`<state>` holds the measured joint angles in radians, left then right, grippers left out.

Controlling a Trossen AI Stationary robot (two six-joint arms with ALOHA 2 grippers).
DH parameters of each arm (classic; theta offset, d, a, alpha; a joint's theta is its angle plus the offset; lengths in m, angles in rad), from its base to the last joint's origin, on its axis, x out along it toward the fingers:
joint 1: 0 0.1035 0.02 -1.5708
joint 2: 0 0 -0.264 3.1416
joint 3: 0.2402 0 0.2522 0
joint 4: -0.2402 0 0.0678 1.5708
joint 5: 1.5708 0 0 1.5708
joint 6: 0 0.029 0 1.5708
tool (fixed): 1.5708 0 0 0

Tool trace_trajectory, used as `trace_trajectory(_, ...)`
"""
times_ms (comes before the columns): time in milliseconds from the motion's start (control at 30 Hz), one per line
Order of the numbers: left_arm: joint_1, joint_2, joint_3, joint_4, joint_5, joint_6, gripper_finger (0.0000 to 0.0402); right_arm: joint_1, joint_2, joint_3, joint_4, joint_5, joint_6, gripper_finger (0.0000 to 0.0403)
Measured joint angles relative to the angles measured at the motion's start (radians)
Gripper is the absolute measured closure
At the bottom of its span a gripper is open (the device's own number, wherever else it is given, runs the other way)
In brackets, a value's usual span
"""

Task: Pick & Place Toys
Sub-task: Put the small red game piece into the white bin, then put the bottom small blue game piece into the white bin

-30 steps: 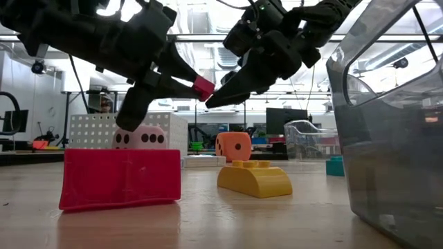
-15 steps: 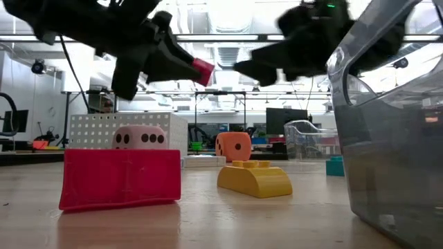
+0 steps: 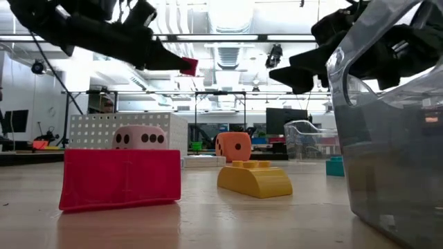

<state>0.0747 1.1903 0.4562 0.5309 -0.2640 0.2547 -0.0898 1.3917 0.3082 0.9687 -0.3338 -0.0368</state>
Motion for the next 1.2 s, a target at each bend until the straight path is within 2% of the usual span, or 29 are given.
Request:
trace_trajectory(167,0.175,-0.066,-0.042,-0.032,0.006,-0.097,0.0309,0.001,-0.004,-0.001,0.001,-0.001,-0.003,0.0082)
trace_trajectory(367,0.367,-0.051,-0.034,-0.100,0.005,-0.194,0.0309,0.001,0.003,0.002,-0.001,0.000,-0.003,0.0082)
trace_trajectory(467,0.423,-0.052,-0.036,-0.125,0.004,-0.237,0.0309,0.002,0.002,0.002,0.000,0.000,-0.003,0.0082)
trace_trajectory(600,0.437,-0.052,-0.036,-0.135,0.006,-0.261,0.0308,0.002,0.002,0.002,-0.001,0.000,-0.002,0.0082)
trace_trajectory(667,0.437,-0.052,-0.036,-0.134,0.000,-0.267,0.0284,0.002,0.006,0.003,-0.001,0.000,0.000,0.0082)
trace_trajectory(833,0.438,-0.052,-0.035,-0.137,-0.086,-0.316,0.0164,0.002,0.022,0.007,-0.001,0.000,0.005,0.0082)
trace_trajectory(967,0.438,-0.052,-0.035,-0.146,-0.102,-0.332,0.0095,0.002,0.030,0.010,-0.001,0.000,0.005,0.0082)
trace_trajectory(1067,0.438,-0.052,-0.035,-0.147,-0.102,-0.340,0.0069,0.002,0.031,0.014,-0.001,0.000,0.005,0.0082)
trace_trajectory(1200,0.435,-0.053,-0.034,-0.143,-0.073,-0.342,0.0062,0.002,0.031,0.015,-0.005,0.000,0.005,0.0082)
